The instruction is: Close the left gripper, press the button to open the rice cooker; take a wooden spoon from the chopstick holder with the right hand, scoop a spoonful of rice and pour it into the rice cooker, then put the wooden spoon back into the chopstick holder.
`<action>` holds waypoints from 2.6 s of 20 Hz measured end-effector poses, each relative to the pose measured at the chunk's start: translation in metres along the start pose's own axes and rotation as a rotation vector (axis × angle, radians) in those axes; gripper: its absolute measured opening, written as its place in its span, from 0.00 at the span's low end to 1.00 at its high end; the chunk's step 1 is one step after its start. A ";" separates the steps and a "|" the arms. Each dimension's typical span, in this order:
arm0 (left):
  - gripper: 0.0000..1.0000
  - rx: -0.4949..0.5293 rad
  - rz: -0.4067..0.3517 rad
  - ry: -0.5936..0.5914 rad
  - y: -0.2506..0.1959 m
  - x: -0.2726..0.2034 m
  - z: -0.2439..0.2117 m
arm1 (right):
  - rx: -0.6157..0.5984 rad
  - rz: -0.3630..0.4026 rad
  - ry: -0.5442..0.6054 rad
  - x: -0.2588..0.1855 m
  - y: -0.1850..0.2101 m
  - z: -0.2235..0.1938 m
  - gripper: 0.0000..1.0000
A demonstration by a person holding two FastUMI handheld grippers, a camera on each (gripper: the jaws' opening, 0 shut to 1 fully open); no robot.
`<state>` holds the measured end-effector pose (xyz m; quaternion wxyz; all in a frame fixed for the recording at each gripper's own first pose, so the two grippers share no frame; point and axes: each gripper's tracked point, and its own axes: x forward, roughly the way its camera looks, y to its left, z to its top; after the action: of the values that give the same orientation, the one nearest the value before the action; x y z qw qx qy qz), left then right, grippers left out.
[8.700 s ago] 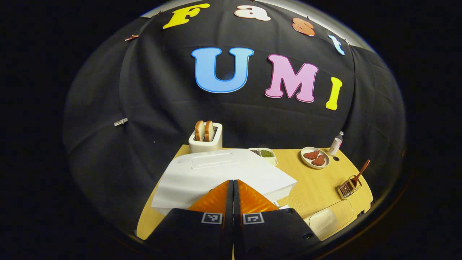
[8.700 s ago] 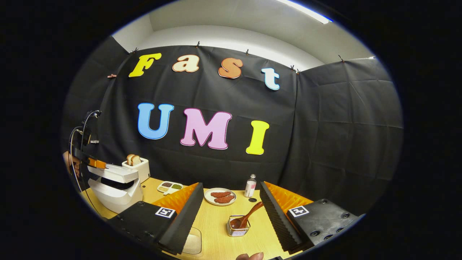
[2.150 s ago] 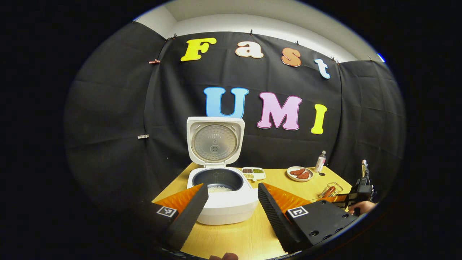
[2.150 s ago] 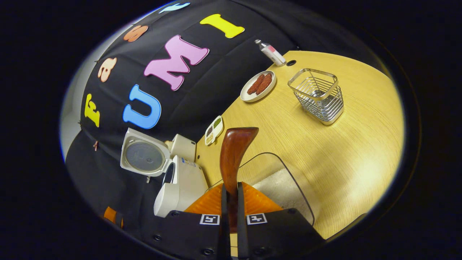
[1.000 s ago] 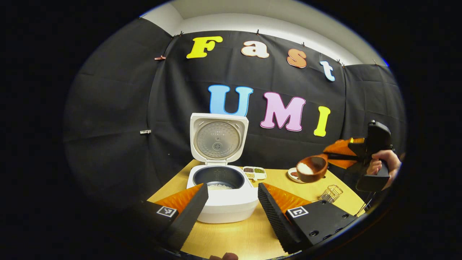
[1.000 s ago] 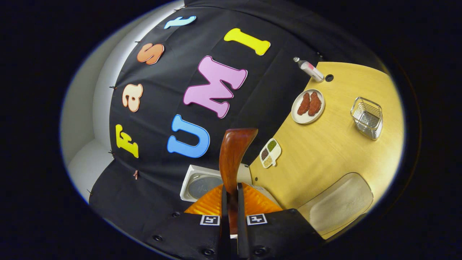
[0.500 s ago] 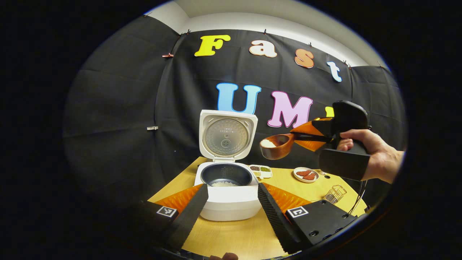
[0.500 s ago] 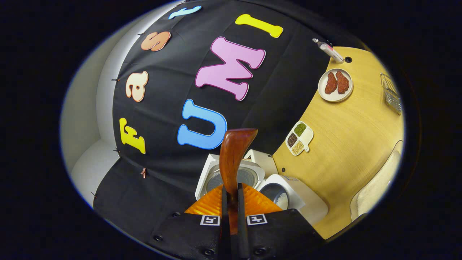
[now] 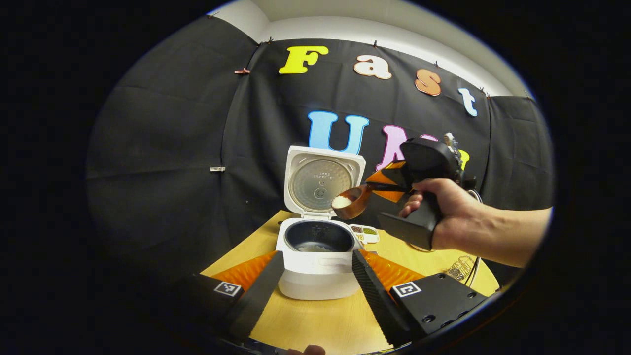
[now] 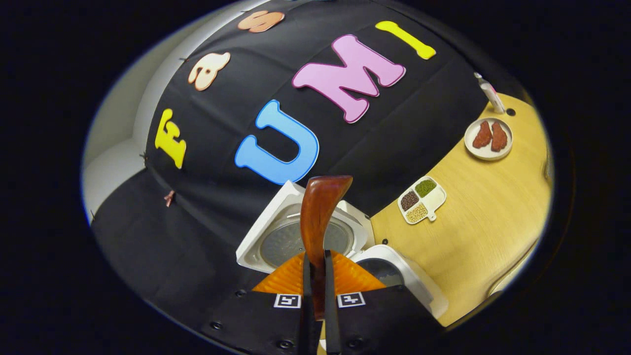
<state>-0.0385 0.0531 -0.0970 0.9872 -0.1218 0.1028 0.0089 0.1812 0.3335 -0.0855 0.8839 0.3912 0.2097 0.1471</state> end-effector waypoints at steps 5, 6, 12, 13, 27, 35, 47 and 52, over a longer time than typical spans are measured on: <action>0.95 -0.024 0.018 0.012 0.014 0.000 -0.008 | -0.118 -0.027 0.021 0.031 0.003 -0.014 0.12; 0.95 -0.028 0.021 0.015 0.017 0.001 -0.008 | -0.141 -0.031 0.027 0.035 0.003 -0.017 0.12; 0.95 -0.003 0.047 0.026 0.032 0.003 -0.015 | -0.398 -0.045 0.045 0.051 0.003 -0.032 0.12; 0.95 0.008 0.048 0.024 0.035 0.003 -0.015 | -0.448 -0.045 0.047 0.052 0.003 -0.034 0.12; 0.95 -0.005 0.059 0.033 0.046 0.000 -0.022 | -0.943 0.079 0.048 0.055 0.036 -0.067 0.12; 0.95 -0.009 0.060 0.029 0.045 0.001 -0.020 | -1.292 0.210 0.042 0.044 0.062 -0.099 0.12; 0.95 -0.009 0.072 0.022 0.044 -0.014 -0.020 | -1.496 0.276 0.032 0.026 0.070 -0.128 0.12; 0.95 -0.006 0.083 0.022 0.046 -0.023 -0.020 | -1.131 0.170 0.075 0.039 0.063 -0.100 0.12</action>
<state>-0.0673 0.0931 -0.1225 0.9844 -0.1205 0.1188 0.0488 0.1603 0.4541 -0.1087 0.9328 -0.1324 0.0975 0.3206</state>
